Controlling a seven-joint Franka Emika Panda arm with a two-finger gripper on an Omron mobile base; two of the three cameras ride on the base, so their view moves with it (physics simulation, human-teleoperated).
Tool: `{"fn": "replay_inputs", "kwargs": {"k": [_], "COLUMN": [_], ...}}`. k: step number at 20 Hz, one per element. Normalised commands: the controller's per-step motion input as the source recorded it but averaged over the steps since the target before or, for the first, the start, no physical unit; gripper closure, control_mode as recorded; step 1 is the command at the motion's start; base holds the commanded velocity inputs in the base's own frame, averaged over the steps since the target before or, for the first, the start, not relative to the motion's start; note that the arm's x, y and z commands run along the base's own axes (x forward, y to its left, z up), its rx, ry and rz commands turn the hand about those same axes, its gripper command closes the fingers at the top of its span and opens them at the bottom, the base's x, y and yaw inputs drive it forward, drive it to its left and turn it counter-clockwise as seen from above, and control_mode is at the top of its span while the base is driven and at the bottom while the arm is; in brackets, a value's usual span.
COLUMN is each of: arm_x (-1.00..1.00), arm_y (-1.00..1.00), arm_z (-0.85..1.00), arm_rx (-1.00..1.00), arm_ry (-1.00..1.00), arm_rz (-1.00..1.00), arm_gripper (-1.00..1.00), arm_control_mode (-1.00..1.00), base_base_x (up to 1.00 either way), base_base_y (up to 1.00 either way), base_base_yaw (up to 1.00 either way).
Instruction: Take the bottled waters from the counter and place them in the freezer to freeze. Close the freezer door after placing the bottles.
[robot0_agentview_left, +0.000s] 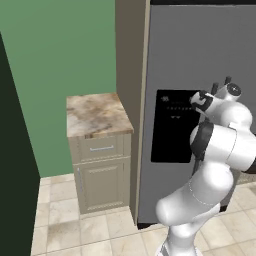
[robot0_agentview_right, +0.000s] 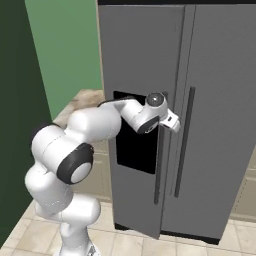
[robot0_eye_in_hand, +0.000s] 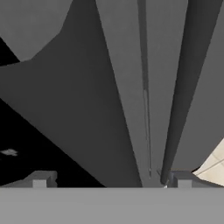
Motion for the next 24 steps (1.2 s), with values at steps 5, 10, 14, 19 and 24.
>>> {"fn": "replay_inputs", "kwargs": {"k": [5,10,14,19,24], "arm_x": [0.47,0.49,0.48,0.44,0.44], "arm_y": [-0.09,-0.12,-0.06,0.0,0.0], "arm_z": [0.0,0.0,0.0,0.0,0.0], "arm_rx": [0.0,0.0,0.0,0.0,0.0], "arm_ry": [0.0,0.0,-0.02,-0.04,-0.05], "arm_rz": [0.0,0.01,0.01,0.0,0.0], "arm_gripper": [-1.0,-1.0,-1.0,-1.0,-1.0], "arm_control_mode": [-1.0,-1.0,-1.0,-1.0,-1.0], "base_base_x": [0.0,0.0,0.0,0.0,0.0], "base_base_y": [0.0,0.0,0.0,0.0,0.0], "base_base_yaw": [0.0,0.0,0.0,0.0,0.0]}}
